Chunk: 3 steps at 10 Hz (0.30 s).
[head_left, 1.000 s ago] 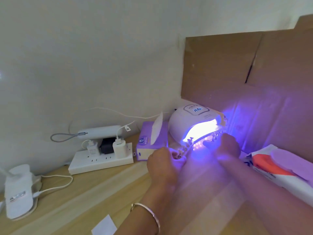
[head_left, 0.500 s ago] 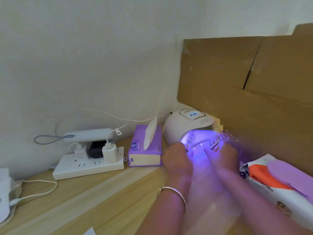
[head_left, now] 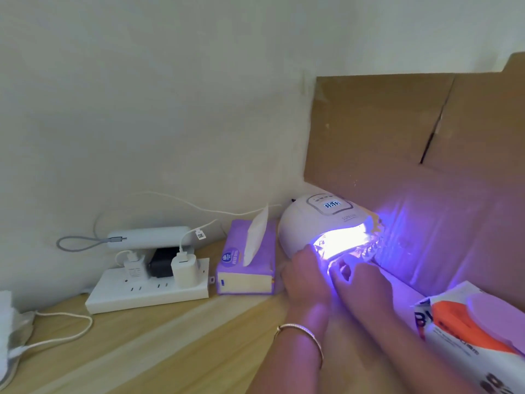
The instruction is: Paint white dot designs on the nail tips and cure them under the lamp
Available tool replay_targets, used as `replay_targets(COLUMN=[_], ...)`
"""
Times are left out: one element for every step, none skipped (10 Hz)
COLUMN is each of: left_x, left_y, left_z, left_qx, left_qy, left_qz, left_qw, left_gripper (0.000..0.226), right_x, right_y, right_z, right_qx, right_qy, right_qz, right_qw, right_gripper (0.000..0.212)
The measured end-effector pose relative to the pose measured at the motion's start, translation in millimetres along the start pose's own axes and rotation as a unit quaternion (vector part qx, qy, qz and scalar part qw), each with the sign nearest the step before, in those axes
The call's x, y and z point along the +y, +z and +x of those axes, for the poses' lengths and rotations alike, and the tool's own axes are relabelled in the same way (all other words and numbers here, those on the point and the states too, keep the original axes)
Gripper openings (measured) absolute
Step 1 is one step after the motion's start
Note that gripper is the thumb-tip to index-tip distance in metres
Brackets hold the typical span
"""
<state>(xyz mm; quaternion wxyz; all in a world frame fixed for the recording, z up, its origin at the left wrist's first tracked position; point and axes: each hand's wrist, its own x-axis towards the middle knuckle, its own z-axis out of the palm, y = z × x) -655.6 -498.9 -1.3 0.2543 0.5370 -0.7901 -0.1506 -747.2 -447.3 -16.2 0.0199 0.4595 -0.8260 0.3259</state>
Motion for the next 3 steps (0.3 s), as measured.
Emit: replay_targets(left_x=[-1.5, 0.3, -6.0], left_y=[-7.9, -30.0, -54.8], left_z=[-9.0, -16.5, -39.8], left_qx=[-0.039, -0.102, -0.178], left_qy=[0.042, 0.096, 0.167], left_qz=[0.000, 0.024, 0.006], left_qw=[0.998, 0.990, 0.970], left_gripper=[0.022, 0.028, 0.024], right_x=[-1.6, -11.3, -40.9], right_y=[-6.4, -24.0, -68.5], right_z=[-2.8, -7.5, -17.8], right_qx=[0.005, 0.054, 0.111], right_qy=[0.049, 0.077, 0.009], right_qz=[0.056, 0.153, 0.310], right_qw=[0.997, 0.984, 0.944], right_gripper=[0.026, 0.020, 0.017])
